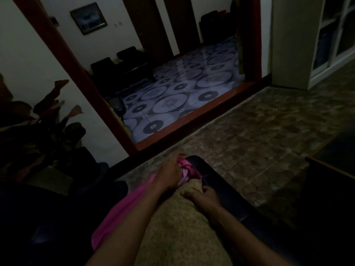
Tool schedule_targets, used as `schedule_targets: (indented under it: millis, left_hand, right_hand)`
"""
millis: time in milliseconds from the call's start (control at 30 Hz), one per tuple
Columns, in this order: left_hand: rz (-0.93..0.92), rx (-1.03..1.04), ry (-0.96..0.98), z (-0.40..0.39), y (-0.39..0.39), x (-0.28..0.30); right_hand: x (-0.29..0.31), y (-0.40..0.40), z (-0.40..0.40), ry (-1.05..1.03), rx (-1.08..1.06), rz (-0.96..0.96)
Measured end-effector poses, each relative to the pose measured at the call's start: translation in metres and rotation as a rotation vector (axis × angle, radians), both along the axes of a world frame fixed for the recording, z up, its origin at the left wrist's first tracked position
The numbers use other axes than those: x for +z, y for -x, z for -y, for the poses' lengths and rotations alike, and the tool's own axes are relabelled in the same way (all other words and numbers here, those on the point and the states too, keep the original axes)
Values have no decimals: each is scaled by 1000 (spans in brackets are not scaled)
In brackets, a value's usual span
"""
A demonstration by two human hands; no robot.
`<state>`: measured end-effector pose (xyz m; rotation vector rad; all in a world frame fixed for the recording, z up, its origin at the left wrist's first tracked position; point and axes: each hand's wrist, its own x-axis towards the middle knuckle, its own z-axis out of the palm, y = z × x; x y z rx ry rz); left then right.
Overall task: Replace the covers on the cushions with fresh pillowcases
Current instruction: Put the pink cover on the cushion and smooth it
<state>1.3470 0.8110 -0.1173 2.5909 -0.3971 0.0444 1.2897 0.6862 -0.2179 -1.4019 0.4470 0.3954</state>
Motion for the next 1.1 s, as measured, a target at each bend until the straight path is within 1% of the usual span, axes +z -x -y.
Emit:
schedule_targets:
  millis: [67,133,200,267,333,400,467,533,600,700,800,867,967,1033,1100]
  left_hand:
    - [3,-57,11,-6,0,1]
    - [13,-98,-11,-6,4,6]
    - [-10,-100,-92,-5,12,18]
    - [-39,-86,-188,-5,18,36]
    - [-30,-82,-235,-7,24,51]
    - [5,-32,-290,-10,28,59]
    - [58,75,-267,-12,31,64]
    - [150,215,-217,-12,31,69]
    - [221,276,-227,-9,34,69]
    - [203,253,-259,-3,42,65]
    - [154,227,-287,-4,44,65]
    - [133,247,-316,-10,41,63]
    - [159,296,-282,-27,38,61]
    - [169,285,-266,-37,40,63]
    - [103,186,-286,-39,45,68]
  right_hand:
    - [5,9,-5,33,-16,43]
    - [7,16,-10,66,-15,136]
    - [12,29,-14,83,-10,236]
    - [18,45,-16,143,-4,332]
    - [26,60,-16,252,-15,427]
    - [31,71,-16,300,-50,460]
    - [33,77,-15,312,-51,447]
    - [35,83,-14,315,-34,439]
    - [36,88,-13,320,-25,469]
    - [37,96,-17,369,11,572]
    - [39,104,-28,475,66,706]
    - [42,111,-35,538,94,839]
    - [53,124,-45,580,105,991]
    - [59,130,-50,588,132,1030]
    - [60,128,-52,608,157,1026]
